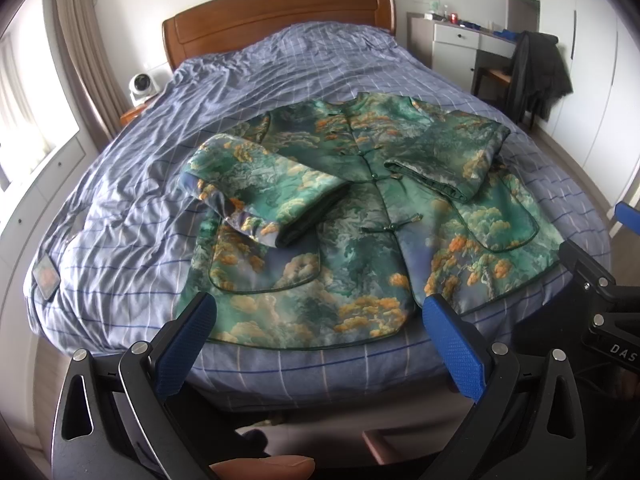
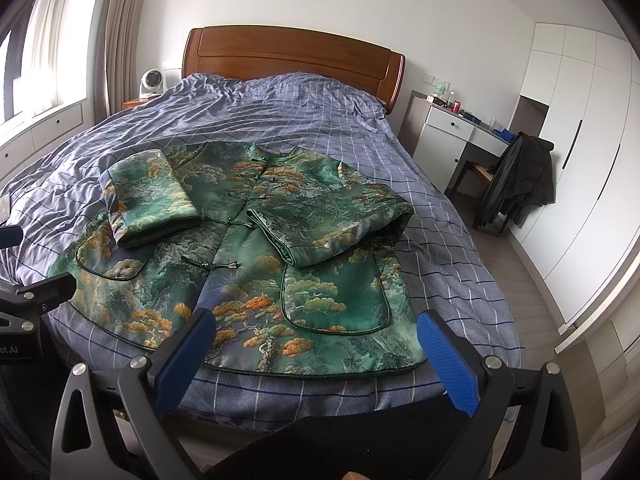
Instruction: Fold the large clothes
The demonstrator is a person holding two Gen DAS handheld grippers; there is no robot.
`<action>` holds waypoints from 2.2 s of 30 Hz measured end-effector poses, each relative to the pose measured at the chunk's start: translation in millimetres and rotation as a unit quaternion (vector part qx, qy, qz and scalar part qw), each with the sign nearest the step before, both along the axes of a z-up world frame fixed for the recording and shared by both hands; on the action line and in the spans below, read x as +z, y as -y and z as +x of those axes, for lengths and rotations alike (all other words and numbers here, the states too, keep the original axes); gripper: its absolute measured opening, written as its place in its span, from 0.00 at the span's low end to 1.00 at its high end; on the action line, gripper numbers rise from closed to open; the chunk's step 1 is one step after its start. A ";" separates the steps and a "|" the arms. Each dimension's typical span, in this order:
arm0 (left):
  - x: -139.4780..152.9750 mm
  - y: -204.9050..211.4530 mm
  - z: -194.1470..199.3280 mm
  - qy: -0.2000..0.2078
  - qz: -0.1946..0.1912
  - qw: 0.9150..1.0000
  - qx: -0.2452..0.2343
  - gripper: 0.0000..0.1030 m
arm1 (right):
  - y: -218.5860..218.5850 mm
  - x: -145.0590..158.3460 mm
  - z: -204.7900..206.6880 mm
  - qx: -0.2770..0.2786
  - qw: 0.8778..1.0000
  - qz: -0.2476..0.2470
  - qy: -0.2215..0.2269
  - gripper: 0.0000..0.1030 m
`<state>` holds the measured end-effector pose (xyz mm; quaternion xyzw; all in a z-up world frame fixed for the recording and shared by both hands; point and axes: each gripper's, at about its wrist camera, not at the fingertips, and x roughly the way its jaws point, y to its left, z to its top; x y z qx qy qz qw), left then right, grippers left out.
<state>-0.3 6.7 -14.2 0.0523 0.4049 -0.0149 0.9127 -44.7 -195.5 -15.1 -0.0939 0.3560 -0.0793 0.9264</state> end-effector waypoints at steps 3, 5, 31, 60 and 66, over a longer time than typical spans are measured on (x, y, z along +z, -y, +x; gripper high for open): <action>0.5 0.4 0.6 0.000 0.000 1.000 0.000 1.00 | -0.1 -0.2 0.0 0.000 1.000 0.000 0.000 0.99; -0.3 -0.2 -0.1 -0.001 0.000 1.000 0.000 1.00 | -0.2 -0.5 -0.1 0.000 1.000 0.000 0.000 0.99; -0.4 1.0 1.5 -0.003 0.001 1.000 0.000 1.00 | -0.5 -0.2 0.3 0.000 1.000 0.000 -0.001 0.99; -40.1 -7.4 60.8 0.004 0.087 0.992 -0.091 1.00 | 14.9 -13.8 60.4 0.135 0.991 0.012 0.003 0.99; -68.7 -17.1 146.3 -0.016 0.099 0.989 -0.108 1.00 | 23.0 -64.2 142.0 0.168 0.983 -0.004 -0.077 0.99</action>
